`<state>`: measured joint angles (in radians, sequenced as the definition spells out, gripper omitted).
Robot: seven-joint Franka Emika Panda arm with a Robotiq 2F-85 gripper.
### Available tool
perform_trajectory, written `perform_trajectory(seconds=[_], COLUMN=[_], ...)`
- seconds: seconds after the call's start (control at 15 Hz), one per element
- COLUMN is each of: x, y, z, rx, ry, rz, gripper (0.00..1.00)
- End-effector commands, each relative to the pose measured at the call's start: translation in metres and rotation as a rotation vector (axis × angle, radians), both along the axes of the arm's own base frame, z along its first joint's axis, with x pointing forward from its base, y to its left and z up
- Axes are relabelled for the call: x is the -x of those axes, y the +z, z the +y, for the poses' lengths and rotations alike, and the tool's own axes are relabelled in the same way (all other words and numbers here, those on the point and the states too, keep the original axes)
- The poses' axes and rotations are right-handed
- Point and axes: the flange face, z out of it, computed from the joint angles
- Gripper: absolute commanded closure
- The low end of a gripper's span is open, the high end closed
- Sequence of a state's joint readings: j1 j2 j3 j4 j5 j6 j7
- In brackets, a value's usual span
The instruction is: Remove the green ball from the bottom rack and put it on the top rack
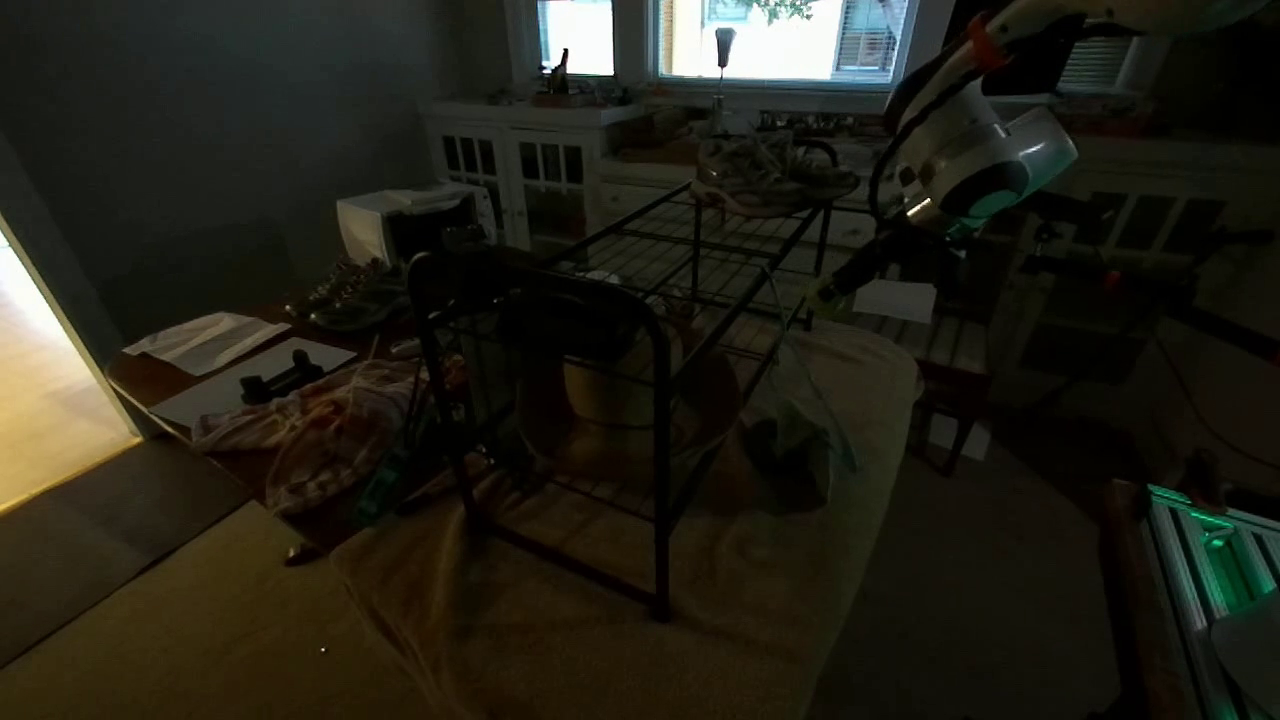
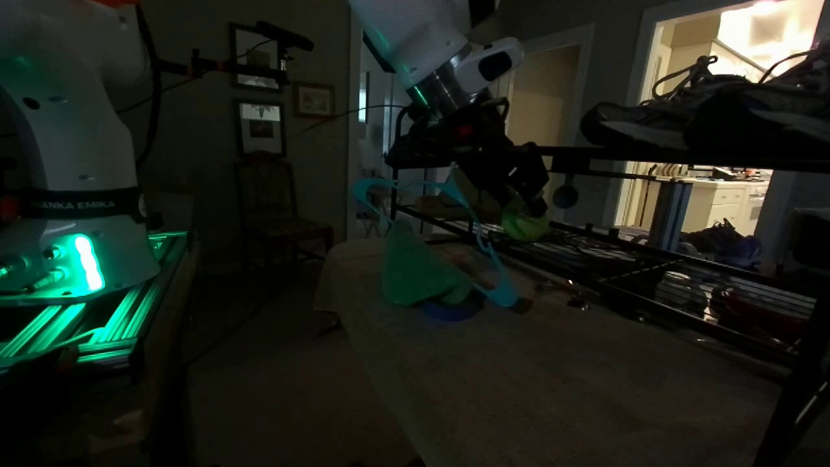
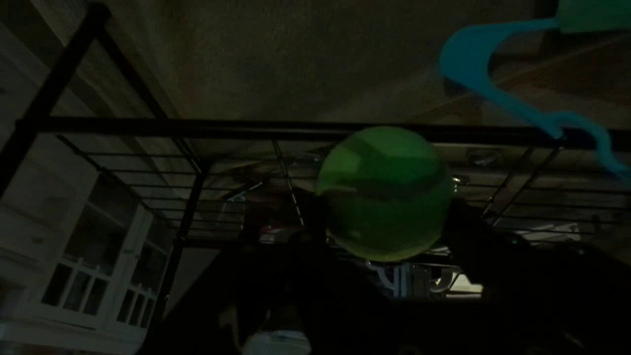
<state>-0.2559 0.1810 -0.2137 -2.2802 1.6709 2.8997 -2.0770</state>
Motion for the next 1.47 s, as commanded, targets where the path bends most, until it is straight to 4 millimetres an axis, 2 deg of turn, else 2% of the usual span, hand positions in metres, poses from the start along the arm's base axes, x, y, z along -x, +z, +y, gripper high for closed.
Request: perform_trajectory(seconds=[0.0,0.4,0.73,0.93,1.13,1.4], x=[0.028,0.047,0.049,0.046,0.045,0.039], y=[-0.007,-0.016,-0.001,0.030,0.081,0.148], z=[0.022,0.036,0.034,0.030,0.035,0.052], rx=[-0.041,-0.101,-0.135,-0.157,-0.168,-0.211], ry=[-0.011,-0.027,-0.034,-0.035,-0.026,0.015], rz=[0.120,0.274,0.372,0.433,0.479,0.466], gripper=[0.64,0.64,0.64,0.64,0.64,0.64])
